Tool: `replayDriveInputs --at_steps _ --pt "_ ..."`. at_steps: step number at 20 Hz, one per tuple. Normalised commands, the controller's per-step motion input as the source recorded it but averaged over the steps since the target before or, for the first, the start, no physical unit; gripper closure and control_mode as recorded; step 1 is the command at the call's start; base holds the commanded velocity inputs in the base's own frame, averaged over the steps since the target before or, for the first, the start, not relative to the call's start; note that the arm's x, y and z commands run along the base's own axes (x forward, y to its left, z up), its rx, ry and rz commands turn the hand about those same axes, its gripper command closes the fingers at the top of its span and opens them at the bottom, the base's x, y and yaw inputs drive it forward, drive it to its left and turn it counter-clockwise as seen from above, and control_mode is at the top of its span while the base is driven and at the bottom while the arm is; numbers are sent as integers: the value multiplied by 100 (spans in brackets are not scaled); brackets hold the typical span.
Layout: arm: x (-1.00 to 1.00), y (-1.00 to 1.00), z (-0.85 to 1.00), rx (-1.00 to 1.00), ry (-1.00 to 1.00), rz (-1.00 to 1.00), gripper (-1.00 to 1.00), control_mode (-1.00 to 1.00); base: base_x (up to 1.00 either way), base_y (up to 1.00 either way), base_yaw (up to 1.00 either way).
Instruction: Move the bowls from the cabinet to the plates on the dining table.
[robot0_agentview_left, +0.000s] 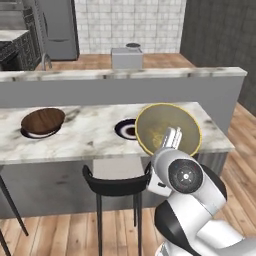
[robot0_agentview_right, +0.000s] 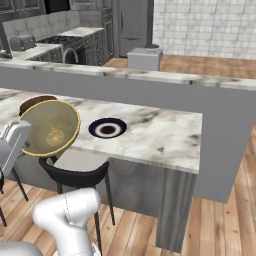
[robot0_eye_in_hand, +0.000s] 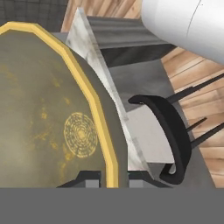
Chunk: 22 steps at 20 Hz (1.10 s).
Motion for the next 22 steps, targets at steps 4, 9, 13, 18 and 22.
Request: replayDriveInputs --at_steps 4,9,13,18,22 --pt "0 0 0 0 0 0 100 100 23 1 -11" --pt "0 0 0 0 0 0 100 100 21 3 -10" --pt "0 0 0 0 0 0 100 100 12 13 -9" --pt "0 0 0 0 0 0 100 100 2 12 -6" --pt "0 0 0 0 0 0 100 100 4 13 -3"
